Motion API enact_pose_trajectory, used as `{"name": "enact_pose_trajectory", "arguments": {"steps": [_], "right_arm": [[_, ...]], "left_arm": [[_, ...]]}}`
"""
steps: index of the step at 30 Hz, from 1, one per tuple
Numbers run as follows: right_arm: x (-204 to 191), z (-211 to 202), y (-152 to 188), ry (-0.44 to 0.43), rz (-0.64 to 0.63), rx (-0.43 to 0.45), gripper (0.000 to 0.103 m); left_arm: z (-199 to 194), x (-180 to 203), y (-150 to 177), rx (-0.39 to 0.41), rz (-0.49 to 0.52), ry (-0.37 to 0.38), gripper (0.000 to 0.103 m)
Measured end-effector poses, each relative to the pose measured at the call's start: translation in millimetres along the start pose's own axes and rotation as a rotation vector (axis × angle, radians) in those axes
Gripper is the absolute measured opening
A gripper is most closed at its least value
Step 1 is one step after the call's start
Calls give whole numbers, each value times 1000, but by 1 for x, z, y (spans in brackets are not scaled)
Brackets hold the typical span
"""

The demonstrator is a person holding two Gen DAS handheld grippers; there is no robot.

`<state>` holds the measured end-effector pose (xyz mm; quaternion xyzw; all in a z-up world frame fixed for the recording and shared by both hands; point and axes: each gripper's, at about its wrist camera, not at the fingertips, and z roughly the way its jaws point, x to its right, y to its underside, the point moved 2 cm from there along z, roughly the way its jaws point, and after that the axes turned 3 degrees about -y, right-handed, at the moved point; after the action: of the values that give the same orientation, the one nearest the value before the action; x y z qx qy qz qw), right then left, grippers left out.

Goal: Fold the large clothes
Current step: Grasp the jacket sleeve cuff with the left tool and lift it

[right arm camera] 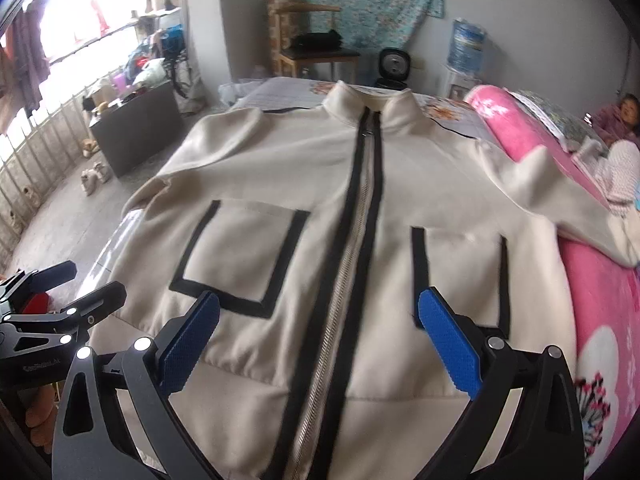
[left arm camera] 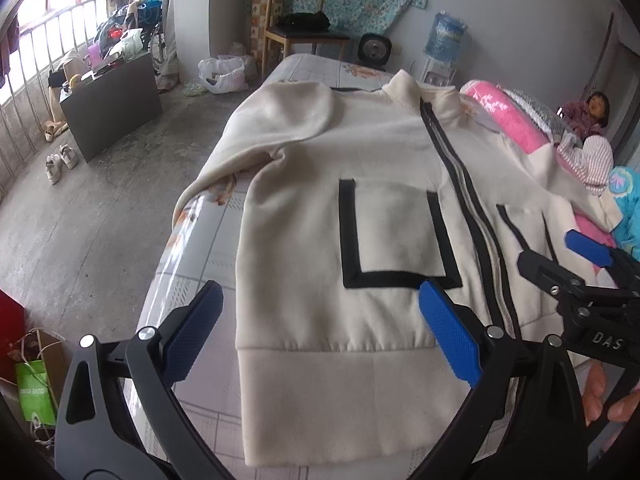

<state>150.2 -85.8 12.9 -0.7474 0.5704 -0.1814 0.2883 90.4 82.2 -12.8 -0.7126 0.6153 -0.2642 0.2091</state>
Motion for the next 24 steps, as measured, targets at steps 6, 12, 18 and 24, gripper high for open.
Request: {"name": "enact_pose_trajectory", "arguments": {"steps": [6, 12, 18, 24], "right_arm": [[-32, 51, -33, -94, -76, -21, 97], [-61, 86, -36, -118, -154, -67, 97], [-81, 109, -19, -109, -260, -114, 94], [-82, 118, -13, -118, -261, -151, 94]], "left_arm": [[17, -52, -26, 11, -172, 39, 95], [39, -131, -47, 34, -404, 30, 95], [106, -228, -45, -156, -739, 110, 95], [204, -281, 13, -435, -1197, 415, 95]]}}
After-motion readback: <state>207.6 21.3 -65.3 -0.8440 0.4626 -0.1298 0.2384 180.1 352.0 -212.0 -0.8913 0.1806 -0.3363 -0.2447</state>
